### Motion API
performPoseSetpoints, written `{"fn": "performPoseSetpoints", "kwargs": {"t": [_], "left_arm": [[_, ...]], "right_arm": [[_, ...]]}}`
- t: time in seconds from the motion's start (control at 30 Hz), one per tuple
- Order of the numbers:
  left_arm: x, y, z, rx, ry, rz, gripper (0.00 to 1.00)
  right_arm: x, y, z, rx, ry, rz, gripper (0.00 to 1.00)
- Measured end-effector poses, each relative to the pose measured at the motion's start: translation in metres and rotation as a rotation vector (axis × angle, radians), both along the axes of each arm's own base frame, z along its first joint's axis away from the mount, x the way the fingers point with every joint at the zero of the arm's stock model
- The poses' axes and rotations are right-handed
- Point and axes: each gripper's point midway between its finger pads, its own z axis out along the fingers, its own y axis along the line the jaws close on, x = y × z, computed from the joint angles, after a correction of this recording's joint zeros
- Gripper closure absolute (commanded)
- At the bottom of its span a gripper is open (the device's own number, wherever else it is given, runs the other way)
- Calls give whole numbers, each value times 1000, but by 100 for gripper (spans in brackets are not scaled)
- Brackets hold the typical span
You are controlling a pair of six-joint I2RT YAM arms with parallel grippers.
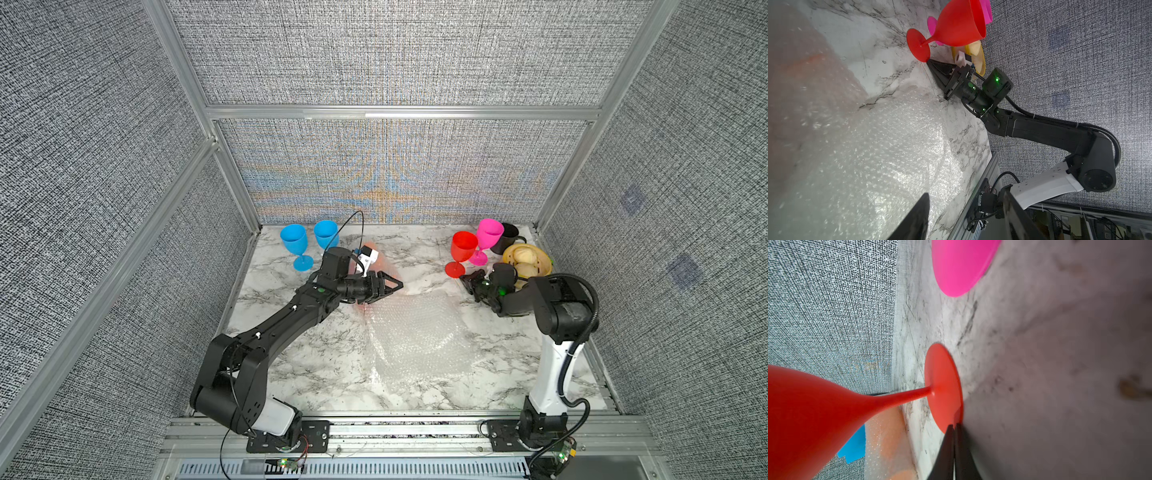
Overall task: Unpack wine glasses from bubble wrap
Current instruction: Place the wine glass at the center of the board, then pick up the bubble wrap from the center of the board.
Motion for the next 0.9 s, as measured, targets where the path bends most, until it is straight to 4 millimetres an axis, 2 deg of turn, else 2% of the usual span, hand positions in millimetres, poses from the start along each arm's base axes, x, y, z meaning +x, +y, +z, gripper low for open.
{"fn": "performPoseSetpoints", "kwargs": {"t": [0.17,0.33,0.47,0.67,0.7,0.8,0.9], "left_arm": [[4,3,-1,4,0,15,44],[9,8,-4,21,-6,41,44],[13,18,-7,68,-15,91,41],[12,38,-5,171,-65,168,38],[11,43,-6,201,-67,183,35],[11,57,-3,283,-88,225,18],[13,79,-3,381,-87,314,3]], "right_arm": [[22,1,1,-7,-8,-12,90],[18,2,6,-25,-3,-18,80],[-10,2,17,-61,14,1,76],[-50,3,61,-159,-52,47,76],[-60,11,68,-187,-63,81,77],[-90,45,93,-277,-129,211,79],[-123,79,118,-372,-221,340,83]]}}
